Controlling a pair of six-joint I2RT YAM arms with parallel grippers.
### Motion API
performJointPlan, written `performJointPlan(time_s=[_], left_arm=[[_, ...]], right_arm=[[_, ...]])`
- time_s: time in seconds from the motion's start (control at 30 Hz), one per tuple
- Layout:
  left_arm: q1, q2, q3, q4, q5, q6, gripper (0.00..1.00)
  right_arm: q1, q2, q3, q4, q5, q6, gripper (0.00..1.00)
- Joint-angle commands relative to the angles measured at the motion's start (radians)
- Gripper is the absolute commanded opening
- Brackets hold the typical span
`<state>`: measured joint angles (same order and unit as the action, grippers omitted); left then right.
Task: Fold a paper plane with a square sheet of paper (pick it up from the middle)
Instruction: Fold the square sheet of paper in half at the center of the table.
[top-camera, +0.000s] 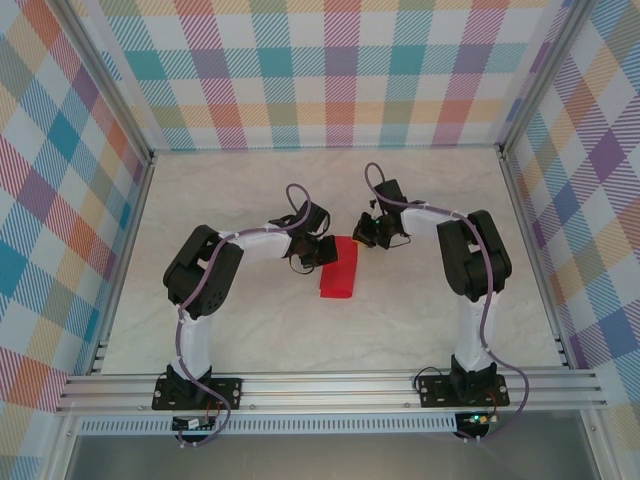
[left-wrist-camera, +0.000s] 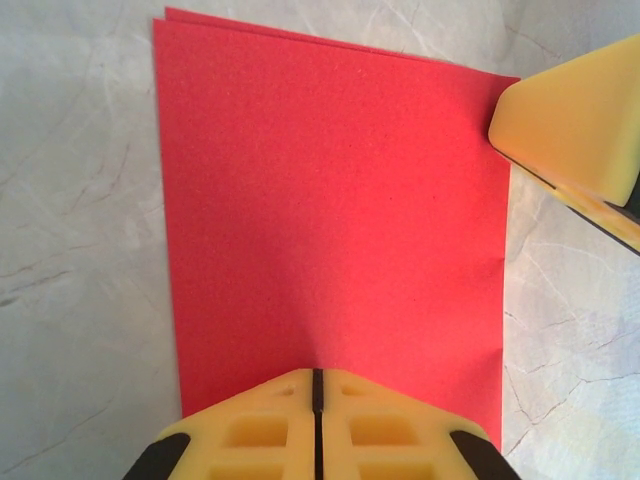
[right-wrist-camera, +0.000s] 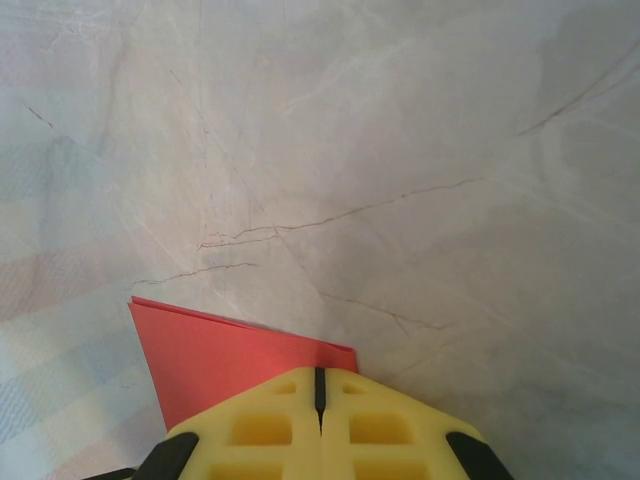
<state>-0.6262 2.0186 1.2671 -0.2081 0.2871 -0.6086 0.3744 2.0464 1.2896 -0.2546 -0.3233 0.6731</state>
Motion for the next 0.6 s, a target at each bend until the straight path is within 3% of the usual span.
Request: performJointPlan(time_s=[0.0, 0.3, 0.57], left_arm=[[-0.010, 0.041, -0.014, -0.062, -0.017, 0.017, 0.08], [-0.010, 0.045, -0.018, -0.062, -0.031, -0.001, 0.08], [-0.010, 0.048, -0.015, -0.092, -0.040, -0.009, 0.08]], right_arm=[[-0.003, 0.004, 0.002, -0.003, 0.013, -0.005, 0.00], [0.007, -0.183, -0.175, 0.050, -0.132, -0.005, 0.00], [0.045, -0.215, -0.267, 0.056, -0.181, -0.022, 0.00]])
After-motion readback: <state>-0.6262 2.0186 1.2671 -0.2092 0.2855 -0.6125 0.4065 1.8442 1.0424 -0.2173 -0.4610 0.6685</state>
